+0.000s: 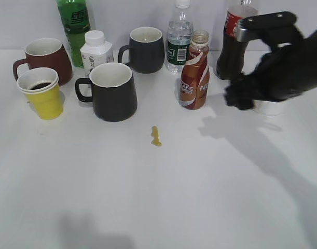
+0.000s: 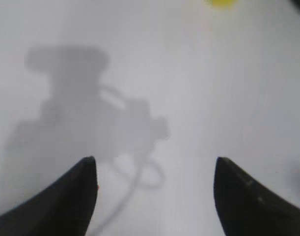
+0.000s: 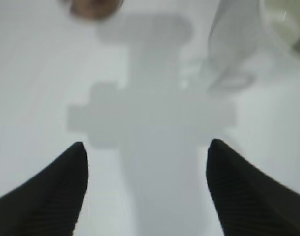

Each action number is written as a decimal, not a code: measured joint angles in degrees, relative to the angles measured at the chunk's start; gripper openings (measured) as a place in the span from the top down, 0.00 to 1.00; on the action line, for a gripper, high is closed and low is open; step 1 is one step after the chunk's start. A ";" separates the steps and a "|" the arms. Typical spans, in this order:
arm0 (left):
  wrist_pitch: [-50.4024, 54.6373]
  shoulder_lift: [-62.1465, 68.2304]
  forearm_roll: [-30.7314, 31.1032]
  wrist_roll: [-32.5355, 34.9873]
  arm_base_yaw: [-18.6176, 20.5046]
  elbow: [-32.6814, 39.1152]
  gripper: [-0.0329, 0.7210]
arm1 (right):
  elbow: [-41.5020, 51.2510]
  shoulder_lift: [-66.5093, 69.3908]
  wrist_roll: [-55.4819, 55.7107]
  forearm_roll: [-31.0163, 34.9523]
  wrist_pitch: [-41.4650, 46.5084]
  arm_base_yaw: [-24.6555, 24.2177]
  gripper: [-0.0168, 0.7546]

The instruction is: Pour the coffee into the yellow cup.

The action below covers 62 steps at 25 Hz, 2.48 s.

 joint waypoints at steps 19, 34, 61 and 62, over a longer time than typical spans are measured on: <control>13.43 -24.47 -6.05 15.05 0.00 3.22 0.21 | 18.93 -46.65 -15.17 17.96 38.67 0.00 0.34; 5.76 -26.48 -5.89 20.32 0.00 5.88 0.21 | 24.55 -84.21 -15.17 10.81 44.51 0.00 0.35; 5.62 -40.01 -5.83 20.34 9.34 5.88 0.21 | 24.55 -91.52 -15.17 10.94 44.78 -21.02 0.35; 5.56 -40.06 -5.90 20.34 9.52 5.88 0.21 | 24.55 -91.59 -15.17 10.89 44.78 -21.07 0.35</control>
